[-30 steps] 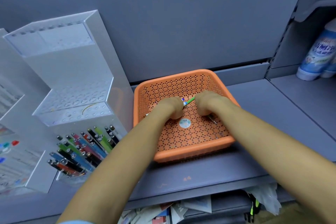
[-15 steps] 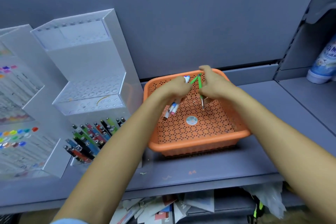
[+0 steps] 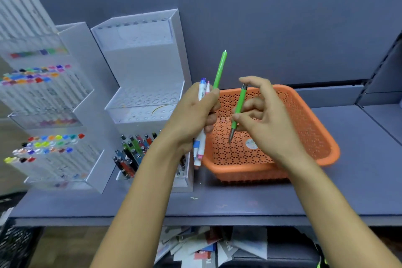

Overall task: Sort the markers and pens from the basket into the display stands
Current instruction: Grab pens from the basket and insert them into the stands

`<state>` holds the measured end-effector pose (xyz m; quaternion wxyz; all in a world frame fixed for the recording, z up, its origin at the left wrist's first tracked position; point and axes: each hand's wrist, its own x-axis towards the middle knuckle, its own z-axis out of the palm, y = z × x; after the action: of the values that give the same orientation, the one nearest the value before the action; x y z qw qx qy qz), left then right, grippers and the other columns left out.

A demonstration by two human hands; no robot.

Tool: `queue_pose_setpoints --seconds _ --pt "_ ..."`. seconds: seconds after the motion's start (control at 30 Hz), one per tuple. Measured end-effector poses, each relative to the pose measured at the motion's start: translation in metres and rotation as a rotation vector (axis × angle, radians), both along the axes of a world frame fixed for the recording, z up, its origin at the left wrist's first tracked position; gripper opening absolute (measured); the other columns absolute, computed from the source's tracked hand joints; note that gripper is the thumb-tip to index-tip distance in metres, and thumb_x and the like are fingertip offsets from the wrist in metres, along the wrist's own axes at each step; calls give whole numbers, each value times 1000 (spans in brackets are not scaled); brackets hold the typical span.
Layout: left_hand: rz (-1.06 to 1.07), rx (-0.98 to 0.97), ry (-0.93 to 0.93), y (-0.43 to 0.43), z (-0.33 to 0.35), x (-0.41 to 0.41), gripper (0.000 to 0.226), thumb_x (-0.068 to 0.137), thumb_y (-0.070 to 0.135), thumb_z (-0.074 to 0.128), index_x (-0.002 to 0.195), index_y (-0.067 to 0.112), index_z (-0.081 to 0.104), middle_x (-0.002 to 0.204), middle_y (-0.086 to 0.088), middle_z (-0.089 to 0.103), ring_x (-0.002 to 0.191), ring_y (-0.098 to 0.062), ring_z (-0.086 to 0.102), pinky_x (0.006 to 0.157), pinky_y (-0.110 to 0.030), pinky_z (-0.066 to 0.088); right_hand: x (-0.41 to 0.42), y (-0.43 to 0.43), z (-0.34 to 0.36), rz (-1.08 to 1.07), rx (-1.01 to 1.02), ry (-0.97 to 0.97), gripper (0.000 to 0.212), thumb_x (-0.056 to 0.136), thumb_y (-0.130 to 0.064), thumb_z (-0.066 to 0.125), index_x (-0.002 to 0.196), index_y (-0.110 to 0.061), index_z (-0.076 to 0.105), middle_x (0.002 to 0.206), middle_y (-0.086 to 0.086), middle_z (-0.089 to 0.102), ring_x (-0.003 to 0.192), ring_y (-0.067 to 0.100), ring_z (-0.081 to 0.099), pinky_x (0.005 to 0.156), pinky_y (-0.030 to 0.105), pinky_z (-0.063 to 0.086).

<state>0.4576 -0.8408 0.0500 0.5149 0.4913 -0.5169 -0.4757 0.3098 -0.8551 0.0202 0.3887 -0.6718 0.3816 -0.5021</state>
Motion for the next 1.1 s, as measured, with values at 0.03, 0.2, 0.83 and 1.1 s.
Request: queue_pose_setpoints --seconds 0.03,0.2,0.83,1.1 --pt "15 -25 -2 8 0 6 21 101 19 42 81 18 37 60 5 37 42 -5 27 38 -16 26 5 5 -2 -1 -12 -17 64 79 7 64 114 -44 49 73 0 58 69 22 65 72 51 56" --pt "119 -52 89 43 -8 36 18 99 28 43 85 17 41 55 10 38 40 -4 25 38 -17 22 30 27 -10 9 -51 -85 65 79 8 67 112 -44 48 81 5 64 78 19 65 75 44 57" --pt "217 27 66 94 -47 125 20 99 19 45 79 17 43 61 5 41 44 -9 27 38 -20 24 100 60 -62 -99 -419 176 51 82 -4 63 125 -25 47 101 -22 50 87 5 60 79 15 51" --pt "178 39 66 91 -52 131 14 98 14 46 85 12 46 63 2 46 41 -8 30 38 -20 25 108 62 -73 -111 -457 295 47 78 1 66 120 -17 55 98 -7 59 84 1 56 77 6 45"
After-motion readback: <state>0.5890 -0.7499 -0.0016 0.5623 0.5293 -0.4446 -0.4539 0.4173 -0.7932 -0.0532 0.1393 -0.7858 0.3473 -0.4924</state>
